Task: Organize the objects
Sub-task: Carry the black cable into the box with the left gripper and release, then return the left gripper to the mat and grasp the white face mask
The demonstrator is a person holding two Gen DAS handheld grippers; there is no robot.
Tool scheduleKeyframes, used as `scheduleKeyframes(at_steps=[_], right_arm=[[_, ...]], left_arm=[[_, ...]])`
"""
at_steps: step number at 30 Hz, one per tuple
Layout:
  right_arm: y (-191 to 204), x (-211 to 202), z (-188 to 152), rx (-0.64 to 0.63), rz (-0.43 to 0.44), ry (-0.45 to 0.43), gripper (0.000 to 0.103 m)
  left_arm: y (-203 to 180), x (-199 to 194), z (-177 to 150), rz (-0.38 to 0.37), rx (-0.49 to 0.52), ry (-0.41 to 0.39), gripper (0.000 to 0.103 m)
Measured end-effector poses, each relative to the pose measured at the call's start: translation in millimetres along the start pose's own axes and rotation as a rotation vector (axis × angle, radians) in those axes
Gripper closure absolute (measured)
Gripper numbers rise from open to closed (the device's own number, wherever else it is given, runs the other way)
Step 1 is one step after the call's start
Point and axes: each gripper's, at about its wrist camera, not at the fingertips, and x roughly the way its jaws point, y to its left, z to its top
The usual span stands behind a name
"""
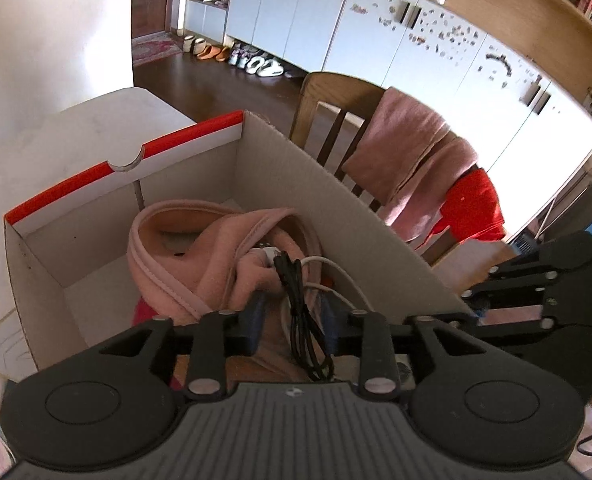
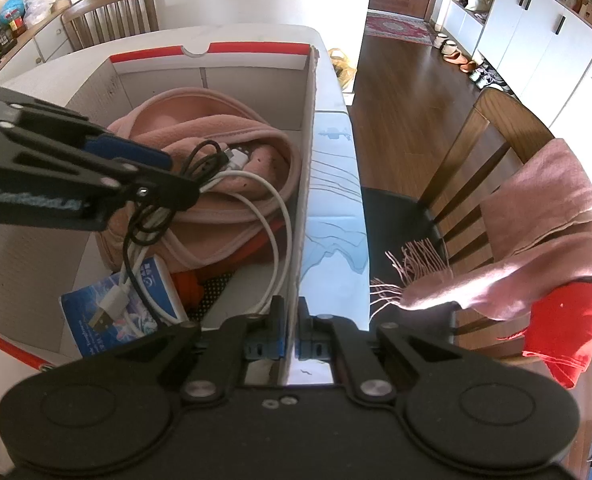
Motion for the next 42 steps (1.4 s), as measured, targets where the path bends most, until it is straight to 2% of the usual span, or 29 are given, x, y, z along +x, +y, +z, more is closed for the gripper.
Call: scheduleKeyframes(at_steps=[5,9,15,18,20,25,32,38,42], right_arm=[[-1.0,-1.8,-0.3,-0.003,-0.001,0.000,0.100],[-0.4,-2.3,0.4,-0.009,-0.005,0.002,0.099],[1.8,-2.9,1.0,-0.017,-0.012,0.005,0.099],[1.7,-2.9,0.9,-0.016,-0.011,0.005,0.099],[1.5,-2.9,0.9,-0.016,-0.011,0.005,0.099],[1.9,-3.5,1.2,-0.025,-0.019,0.008,0.099],[0.8,-5.7,3.3,-0.026,-0.025,0.016,0.099],[2.1,-5.6,3.9,-0.029,-0.032,0.021,0.099],[3.1,-5.1,4.8,-0.030,-0.036,0.024,0.099]], left_arm=[[-2.7,-20.8,-5.1,-0.004,-0.014,-0.030,0.069],[-3.8,-44.6,-11.4,0.016,-0.036,-0.078,0.045],[12.7,-85.9,-24.0,0.059,-0.086,-0.147,0.043],[29.0,-105.1,-32.8,0.101,-0.116,-0.171,0.037],[41.0,-116.3,-40.5,0.130,-0.139,-0.179,0.037],[70.3,-133.3,-62.1,0.212,-0.206,-0.180,0.032],[109.1,-138.9,-94.1,0.340,-0.268,-0.151,0.031],[139.5,-131.8,-114.7,0.403,-0.307,-0.123,0.029],[156.9,-126.5,-125.2,0.419,-0.345,-0.111,0.019]])
